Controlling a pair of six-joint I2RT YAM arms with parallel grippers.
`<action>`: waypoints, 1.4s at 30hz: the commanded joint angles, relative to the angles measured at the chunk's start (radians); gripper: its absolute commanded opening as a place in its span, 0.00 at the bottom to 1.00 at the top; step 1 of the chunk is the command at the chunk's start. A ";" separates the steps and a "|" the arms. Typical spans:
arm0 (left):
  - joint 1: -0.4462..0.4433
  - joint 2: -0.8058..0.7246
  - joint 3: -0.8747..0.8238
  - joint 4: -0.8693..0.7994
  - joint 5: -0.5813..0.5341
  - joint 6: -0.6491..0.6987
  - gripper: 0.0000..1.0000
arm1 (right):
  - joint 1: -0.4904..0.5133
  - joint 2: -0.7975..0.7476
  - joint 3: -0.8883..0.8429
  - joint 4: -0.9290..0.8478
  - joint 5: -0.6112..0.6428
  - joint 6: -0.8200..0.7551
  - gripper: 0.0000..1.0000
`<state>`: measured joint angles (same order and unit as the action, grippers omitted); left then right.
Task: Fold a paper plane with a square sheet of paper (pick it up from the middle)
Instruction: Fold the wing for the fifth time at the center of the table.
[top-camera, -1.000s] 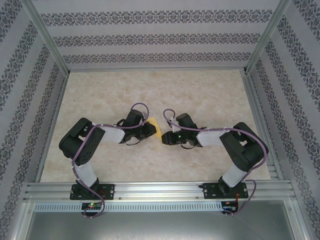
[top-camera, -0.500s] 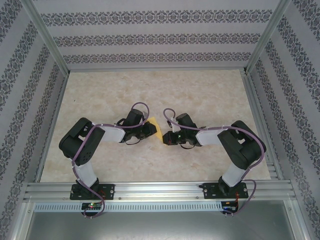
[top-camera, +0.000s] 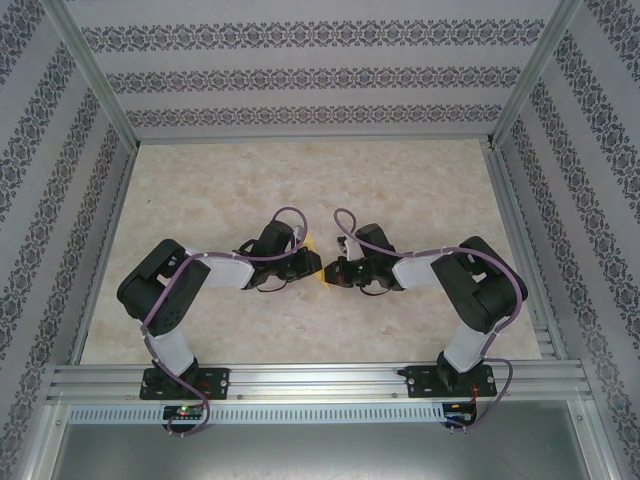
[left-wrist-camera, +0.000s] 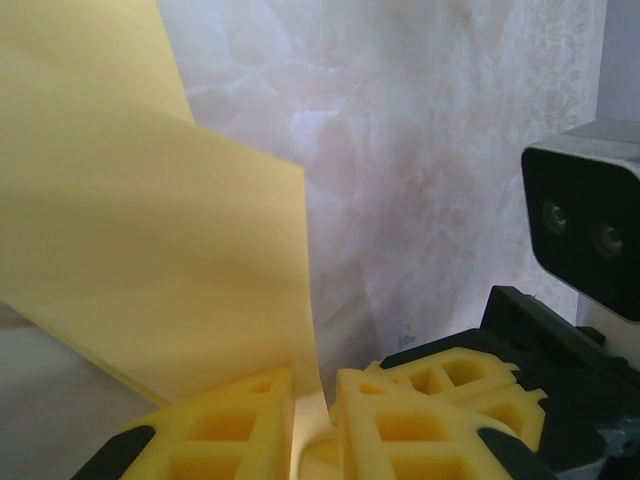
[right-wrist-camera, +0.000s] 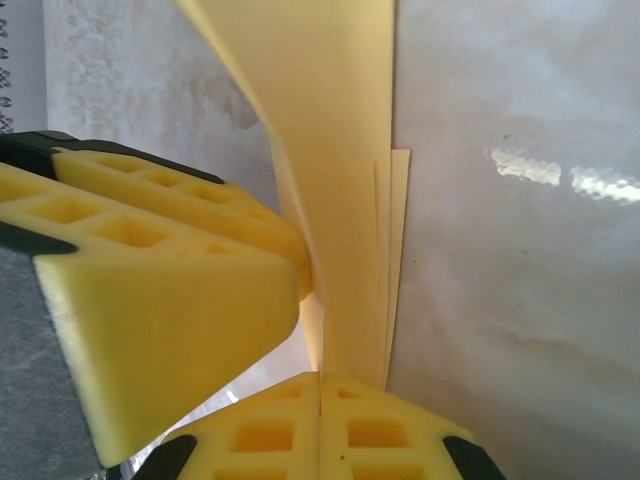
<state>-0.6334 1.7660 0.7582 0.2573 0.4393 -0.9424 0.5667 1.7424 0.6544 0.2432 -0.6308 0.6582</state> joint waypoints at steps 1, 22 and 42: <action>-0.011 0.009 -0.014 0.017 -0.016 0.021 0.19 | -0.010 0.018 0.006 0.004 -0.020 0.003 0.02; -0.012 0.032 -0.002 -0.070 -0.076 0.022 0.16 | -0.007 -0.009 0.032 -0.139 -0.032 -0.072 0.14; -0.011 0.048 0.044 -0.101 -0.075 0.037 0.16 | 0.014 -0.022 0.050 -0.252 0.020 -0.108 0.14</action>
<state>-0.6365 1.7927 0.7773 0.1883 0.3866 -0.9413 0.5724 1.7424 0.7025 0.0628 -0.6361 0.5774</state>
